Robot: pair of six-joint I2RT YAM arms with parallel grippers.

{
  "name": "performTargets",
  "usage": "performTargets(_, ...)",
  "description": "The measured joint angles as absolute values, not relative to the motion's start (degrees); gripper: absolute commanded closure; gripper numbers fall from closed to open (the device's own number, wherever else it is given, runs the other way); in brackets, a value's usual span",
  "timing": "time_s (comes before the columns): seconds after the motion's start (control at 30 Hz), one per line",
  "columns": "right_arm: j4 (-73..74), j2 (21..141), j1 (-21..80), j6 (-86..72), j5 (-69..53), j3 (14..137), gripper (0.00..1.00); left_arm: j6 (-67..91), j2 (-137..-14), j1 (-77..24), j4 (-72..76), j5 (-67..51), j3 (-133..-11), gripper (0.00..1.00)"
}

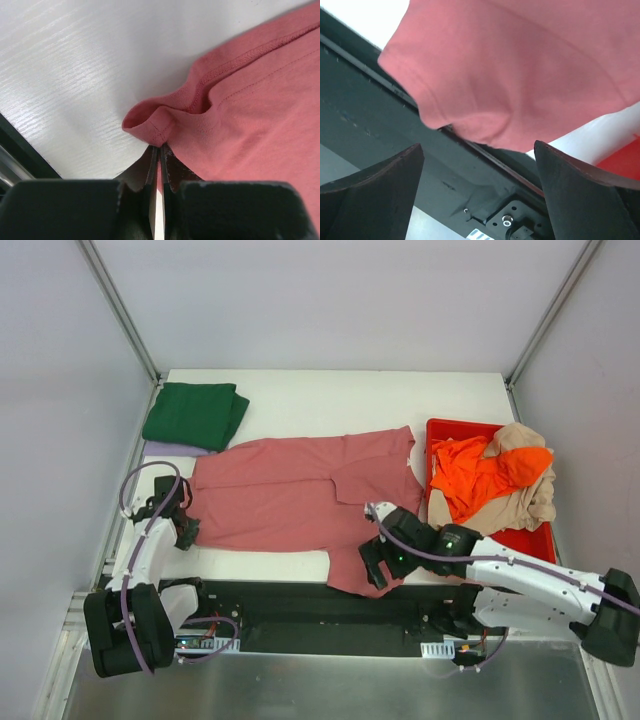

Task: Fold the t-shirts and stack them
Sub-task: Grap the side of the flattened tshirt closest away from the robot with both arms

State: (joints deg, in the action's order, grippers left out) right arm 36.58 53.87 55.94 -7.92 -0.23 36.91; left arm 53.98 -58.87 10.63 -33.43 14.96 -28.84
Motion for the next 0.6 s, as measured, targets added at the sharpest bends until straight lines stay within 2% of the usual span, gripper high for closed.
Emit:
performTargets(0.17,36.9,54.8,69.0,-14.0,6.3,36.9,0.2,53.1,-58.4,10.7,-33.2,14.8,-28.5,1.0)
performTargets(0.4,31.7,62.6,74.0,-18.7,7.8,36.9,0.28,52.9,-58.5,11.0,-33.2,14.3,-28.4,1.0)
performTargets(0.6,31.5,68.6,78.3,-22.6,10.1,36.9,0.29,52.9,-58.4,11.0,-33.2,14.1,-28.3,1.0)
